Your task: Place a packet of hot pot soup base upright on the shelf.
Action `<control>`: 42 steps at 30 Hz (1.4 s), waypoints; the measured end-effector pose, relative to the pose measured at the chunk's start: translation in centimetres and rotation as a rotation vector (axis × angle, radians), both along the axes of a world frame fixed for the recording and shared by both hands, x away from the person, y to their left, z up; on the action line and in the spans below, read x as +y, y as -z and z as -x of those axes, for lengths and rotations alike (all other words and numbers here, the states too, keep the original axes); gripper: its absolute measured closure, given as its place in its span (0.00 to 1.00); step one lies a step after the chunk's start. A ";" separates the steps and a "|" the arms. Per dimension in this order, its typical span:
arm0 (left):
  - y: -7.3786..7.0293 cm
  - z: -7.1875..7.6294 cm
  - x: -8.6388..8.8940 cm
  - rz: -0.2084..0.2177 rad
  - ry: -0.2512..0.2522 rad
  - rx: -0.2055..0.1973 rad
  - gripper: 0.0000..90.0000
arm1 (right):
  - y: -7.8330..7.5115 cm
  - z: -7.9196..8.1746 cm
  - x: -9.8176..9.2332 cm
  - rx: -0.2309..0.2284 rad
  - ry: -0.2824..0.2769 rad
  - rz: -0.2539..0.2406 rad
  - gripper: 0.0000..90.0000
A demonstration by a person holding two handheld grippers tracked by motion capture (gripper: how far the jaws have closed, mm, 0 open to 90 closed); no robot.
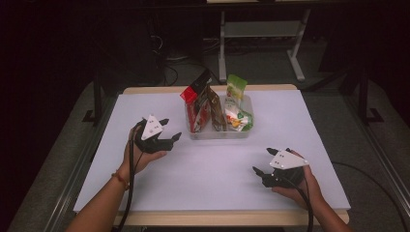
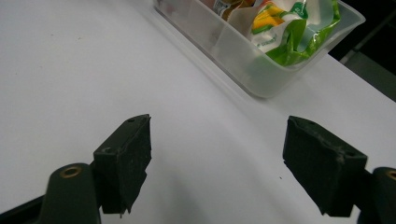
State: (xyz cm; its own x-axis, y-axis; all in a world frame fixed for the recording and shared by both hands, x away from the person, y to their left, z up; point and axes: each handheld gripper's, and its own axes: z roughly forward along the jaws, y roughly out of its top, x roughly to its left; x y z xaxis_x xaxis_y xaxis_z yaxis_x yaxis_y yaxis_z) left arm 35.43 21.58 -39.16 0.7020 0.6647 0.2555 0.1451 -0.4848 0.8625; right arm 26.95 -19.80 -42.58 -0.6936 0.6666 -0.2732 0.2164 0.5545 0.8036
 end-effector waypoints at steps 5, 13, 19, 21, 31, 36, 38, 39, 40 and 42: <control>0.1 1.0 1.0 -0.029 0.020 0.007 0.34 | -0.1 0.1 0.0 0.000 0.003 0.012 0.26; 0.5 2.1 3.4 -0.053 0.023 0.021 0.34 | -0.4 0.2 -0.2 0.003 0.007 0.011 0.25; 1.1 3.0 5.0 -0.066 0.023 0.039 0.33 | -0.8 0.0 -0.3 0.024 0.012 0.018 0.26; 1.3 3.3 5.3 -0.076 0.025 0.044 0.33 | -0.9 -0.1 -0.2 0.025 0.012 0.021 0.26; 1.7 4.7 7.0 -0.098 0.027 0.063 0.31 | -0.7 0.2 -1.4 0.029 0.036 0.025 0.25; 2.2 5.4 8.0 -0.101 0.020 0.075 0.30 | -0.5 0.6 -2.1 0.022 0.049 0.024 0.25; 2.5 5.6 8.5 -0.097 0.007 0.080 0.30 | -0.3 0.8 -2.3 0.025 0.055 0.020 0.25; 2.6 5.7 8.9 -0.094 0.004 0.080 0.30 | -0.3 0.9 -2.5 0.026 0.057 0.012 0.25; 2.7 5.8 9.2 -0.084 -0.005 0.081 0.30 | -0.3 1.0 -2.6 0.024 0.059 0.008 0.25; 2.9 6.1 9.8 -0.061 -0.017 0.085 0.30 | -0.2 1.2 -2.9 0.016 0.066 -0.002 0.25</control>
State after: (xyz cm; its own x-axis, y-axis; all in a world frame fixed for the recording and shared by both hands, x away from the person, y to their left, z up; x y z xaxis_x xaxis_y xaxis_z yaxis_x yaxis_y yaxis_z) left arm 29.32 31.37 -42.09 0.7119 0.6613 0.2365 0.2245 -0.5334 0.8155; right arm 25.76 -22.72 -42.34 -0.6527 0.7114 -0.2606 0.2654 0.5369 0.8008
